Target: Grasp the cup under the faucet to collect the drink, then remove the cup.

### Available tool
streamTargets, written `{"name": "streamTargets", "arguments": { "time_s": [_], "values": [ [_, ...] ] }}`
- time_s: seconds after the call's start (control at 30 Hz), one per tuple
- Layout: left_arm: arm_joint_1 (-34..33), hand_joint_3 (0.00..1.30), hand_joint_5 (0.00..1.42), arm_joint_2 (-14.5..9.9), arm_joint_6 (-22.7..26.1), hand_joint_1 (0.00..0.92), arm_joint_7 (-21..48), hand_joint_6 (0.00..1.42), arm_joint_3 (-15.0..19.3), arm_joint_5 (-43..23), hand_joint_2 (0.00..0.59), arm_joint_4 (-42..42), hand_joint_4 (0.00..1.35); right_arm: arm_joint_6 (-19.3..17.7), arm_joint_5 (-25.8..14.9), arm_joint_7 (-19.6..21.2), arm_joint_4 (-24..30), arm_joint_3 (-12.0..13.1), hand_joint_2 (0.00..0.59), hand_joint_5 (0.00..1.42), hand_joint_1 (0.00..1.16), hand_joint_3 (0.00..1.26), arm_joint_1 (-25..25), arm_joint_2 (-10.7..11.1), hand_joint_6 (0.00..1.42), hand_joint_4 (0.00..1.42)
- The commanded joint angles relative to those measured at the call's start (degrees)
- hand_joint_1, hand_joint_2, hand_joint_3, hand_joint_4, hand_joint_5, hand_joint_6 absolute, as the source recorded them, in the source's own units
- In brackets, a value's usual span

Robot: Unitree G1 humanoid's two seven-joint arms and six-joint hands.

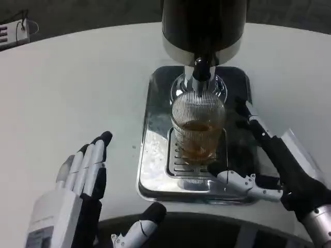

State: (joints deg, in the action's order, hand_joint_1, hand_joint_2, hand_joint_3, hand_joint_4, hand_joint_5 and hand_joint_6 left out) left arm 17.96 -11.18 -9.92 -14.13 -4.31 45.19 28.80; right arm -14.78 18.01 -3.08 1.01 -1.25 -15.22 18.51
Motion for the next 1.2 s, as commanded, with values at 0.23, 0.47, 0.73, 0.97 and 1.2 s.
{"name": "streamTargets", "arguments": {
  "time_s": [0.23, 0.47, 0.73, 0.97, 1.2],
  "values": [
    [1.79, 0.0, 0.02, 0.13, 0.35, 0.0, 1.98, 0.0, 0.73, -0.73, 0.147, 2.78, 0.0, -0.39, -1.63, -0.3, -4.85, -1.19, 0.208, 0.12, 0.66, 0.0, -4.93, -1.19, 0.27, 0.03],
    [2.26, 0.0, 0.03, 0.58, 0.59, 0.0, 2.66, 0.0, 1.29, -0.75, 0.147, 3.47, 0.0, -0.8, -1.92, -0.46, -6.65, -2.74, 0.208, 0.13, 0.66, 0.0, -6.22, -2.03, 0.27, 0.04],
    [3.34, 0.0, 0.03, 1.09, 0.92, 0.0, 3.31, 0.0, 1.89, -0.46, 0.149, 4.64, 0.0, -0.67, -1.75, -0.27, -9.77, -3.48, 0.204, 0.14, 0.67, 0.0, -9.19, -3.03, 0.27, 0.05],
    [3.95, 0.0, 0.04, 1.37, 1.58, 0.0, 3.71, 0.0, 2.38, -0.54, 0.15, 5.34, 0.0, -0.96, -2.02, -0.13, -12.79, -4.25, 0.203, 0.14, 0.67, 0.0, -11.63, -4.05, 0.27, 0.05],
    [3.71, 0.0, 0.04, 1.74, 2.31, 0.0, 4.2, 0.0, 2.65, -0.43, 0.153, 5.67, 0.0, -1.63, -1.17, 0.54, -14.35, -5.34, 0.206, 0.14, 0.67, 0.0, -12.28, -5.09, 0.27, 0.05]
  ]
}}
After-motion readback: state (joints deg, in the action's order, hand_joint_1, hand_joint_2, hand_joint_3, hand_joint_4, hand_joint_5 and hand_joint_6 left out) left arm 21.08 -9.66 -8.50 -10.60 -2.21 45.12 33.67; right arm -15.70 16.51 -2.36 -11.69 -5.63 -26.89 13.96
